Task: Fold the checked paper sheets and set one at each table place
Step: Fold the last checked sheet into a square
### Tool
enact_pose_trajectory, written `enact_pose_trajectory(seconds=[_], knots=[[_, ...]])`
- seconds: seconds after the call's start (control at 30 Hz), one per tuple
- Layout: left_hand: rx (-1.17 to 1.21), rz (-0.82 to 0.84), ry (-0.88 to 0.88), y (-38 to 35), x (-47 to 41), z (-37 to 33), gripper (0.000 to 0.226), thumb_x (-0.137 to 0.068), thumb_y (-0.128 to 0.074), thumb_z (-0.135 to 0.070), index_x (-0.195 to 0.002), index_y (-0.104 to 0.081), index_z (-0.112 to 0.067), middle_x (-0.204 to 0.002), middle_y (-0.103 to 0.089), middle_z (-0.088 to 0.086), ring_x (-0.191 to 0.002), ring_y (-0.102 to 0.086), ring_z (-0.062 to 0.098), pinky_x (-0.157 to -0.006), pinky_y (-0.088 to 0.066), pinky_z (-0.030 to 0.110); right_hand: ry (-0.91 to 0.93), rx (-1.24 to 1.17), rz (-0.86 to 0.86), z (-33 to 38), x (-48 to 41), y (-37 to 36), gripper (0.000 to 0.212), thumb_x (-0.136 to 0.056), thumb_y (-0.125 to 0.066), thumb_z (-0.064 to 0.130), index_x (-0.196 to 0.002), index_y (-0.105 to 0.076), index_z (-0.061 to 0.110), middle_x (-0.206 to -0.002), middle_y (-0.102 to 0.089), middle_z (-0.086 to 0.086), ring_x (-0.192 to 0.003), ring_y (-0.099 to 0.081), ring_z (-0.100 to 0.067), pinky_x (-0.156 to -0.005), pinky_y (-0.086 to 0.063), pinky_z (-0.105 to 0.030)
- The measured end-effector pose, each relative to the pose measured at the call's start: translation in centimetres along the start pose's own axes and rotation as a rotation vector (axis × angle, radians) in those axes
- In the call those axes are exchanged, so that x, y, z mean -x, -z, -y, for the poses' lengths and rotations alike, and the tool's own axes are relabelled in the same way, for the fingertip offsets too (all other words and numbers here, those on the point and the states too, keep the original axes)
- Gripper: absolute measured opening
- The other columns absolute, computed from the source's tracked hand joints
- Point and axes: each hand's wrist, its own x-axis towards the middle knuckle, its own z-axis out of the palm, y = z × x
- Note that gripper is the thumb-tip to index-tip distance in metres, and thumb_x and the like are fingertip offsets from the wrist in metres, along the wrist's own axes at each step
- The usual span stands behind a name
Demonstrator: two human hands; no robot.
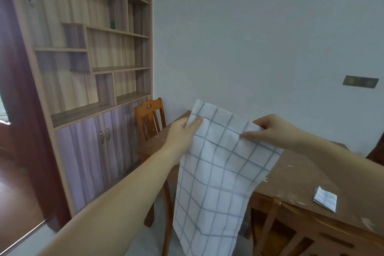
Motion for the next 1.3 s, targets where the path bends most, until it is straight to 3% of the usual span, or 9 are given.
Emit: enact_pose_trajectory(seconds=[0.1,0.17,0.3,0.57,0.7,0.8,0.93,1.07,1.3], knots=[[0.131,-0.055,0.109,1.0,-0.8,0.4,0.026,-0.095,-0.061,-0.037,-0.108,-0.072,-0.017,-0.102,-0.077,0.002,-0.099,-0.072,0.02,-0.095,-0.054,0.043,-0.087,-0.514,-0.04,-1.2,-0.3,-0.2,0.017,-0.08,-0.074,0.03,-0.074,-0.074,0.014,-0.084,-0.076,-0.011,-0.069,-0.068,-0.015,-0.065,-0.054,-0.023],[0.239,-0.106,0.167,1.7,-1.5,0.8,0.046,-0.086,-0.068,-0.049,-0.119,-0.067,-0.017,-0.114,-0.073,0.002,-0.11,-0.067,0.021,-0.101,-0.049,0.044,-0.177,-0.665,-0.015,-2.0,-0.6,-1.0,0.057,-0.07,-0.078,0.048,-0.109,-0.07,0.008,-0.119,-0.069,-0.017,-0.102,-0.068,-0.028,-0.093,-0.053,-0.042],[0.45,-0.156,0.248,2.9,-3.5,3.2,0.11,-0.042,-0.084,-0.071,-0.137,-0.055,-0.022,-0.136,-0.06,0.002,-0.125,-0.056,0.026,-0.108,-0.042,0.051,-0.193,-0.661,0.034,-2.1,-0.9,-3.2,0.034,-0.084,-0.071,0.026,-0.11,-0.069,0.004,-0.113,-0.072,-0.014,-0.099,-0.07,-0.028,-0.082,-0.057,-0.038],[0.382,0.059,0.356,2.6,-2.0,4.9,0.102,-0.056,-0.088,-0.061,-0.141,-0.049,-0.02,-0.142,-0.056,0.001,-0.135,-0.048,0.025,-0.112,-0.036,0.053,-0.173,-0.738,-0.264,-0.9,-2.6,-2.6,0.023,-0.093,-0.062,0.02,-0.105,-0.068,0.001,-0.093,-0.073,-0.017,-0.072,-0.072,-0.024,-0.073,-0.059,-0.04],[0.341,0.25,0.398,1.3,-0.1,5.7,0.056,-0.075,-0.076,-0.027,-0.125,-0.062,-0.007,-0.122,-0.069,0.014,-0.116,-0.064,0.029,-0.104,-0.046,0.05,-0.219,-0.819,-0.336,-1.0,-3.2,-1.5,0.015,-0.094,-0.06,0.023,-0.099,-0.067,0.01,-0.083,-0.074,-0.007,-0.065,-0.073,-0.017,-0.056,-0.059,-0.028],[0.279,0.217,0.397,0.5,-0.2,6.8,0.07,-0.064,-0.087,-0.03,-0.126,-0.06,-0.007,-0.121,-0.07,0.009,-0.117,-0.063,0.025,-0.107,-0.044,0.047,-0.333,-0.898,-0.288,-2.8,-2.8,-0.9,0.047,-0.09,-0.062,0.044,-0.123,-0.063,0.011,-0.109,-0.072,-0.01,-0.094,-0.071,-0.022,-0.082,-0.056,-0.039],[0.283,0.157,0.392,-0.1,-0.9,7.4,0.03,-0.081,-0.076,-0.023,-0.11,-0.071,-0.015,-0.113,-0.073,0.008,-0.11,-0.067,0.027,-0.103,-0.048,0.05,-0.512,-0.685,0.053,-6.2,0.0,-2.1,0.097,-0.072,-0.067,0.069,-0.152,-0.031,0.027,-0.16,-0.024,-0.001,-0.147,-0.025,-0.024,-0.118,-0.021,-0.052],[0.227,0.154,0.391,0.1,-1.5,7.9,0.027,-0.085,-0.075,-0.024,-0.111,-0.071,-0.019,-0.112,-0.074,0.004,-0.109,-0.068,0.025,-0.103,-0.048,0.049,-0.445,-0.605,0.094,-8.0,0.6,-3.5,0.057,-0.076,-0.077,0.025,-0.126,-0.061,0.002,-0.115,-0.073,-0.01,-0.106,-0.069,-0.029,-0.1,-0.049,-0.049],[0.059,0.129,0.48,0.6,-1.8,8.1,0.02,-0.089,-0.071,-0.028,-0.106,-0.075,-0.017,-0.103,-0.077,0.0,-0.103,-0.069,0.023,-0.102,-0.048,0.046,-0.468,-0.572,-0.148,-8.7,-0.4,-3.2,0.029,-0.085,-0.072,0.011,-0.113,-0.068,0.003,-0.1,-0.076,-0.013,-0.091,-0.073,-0.031,-0.076,-0.057,-0.04]])
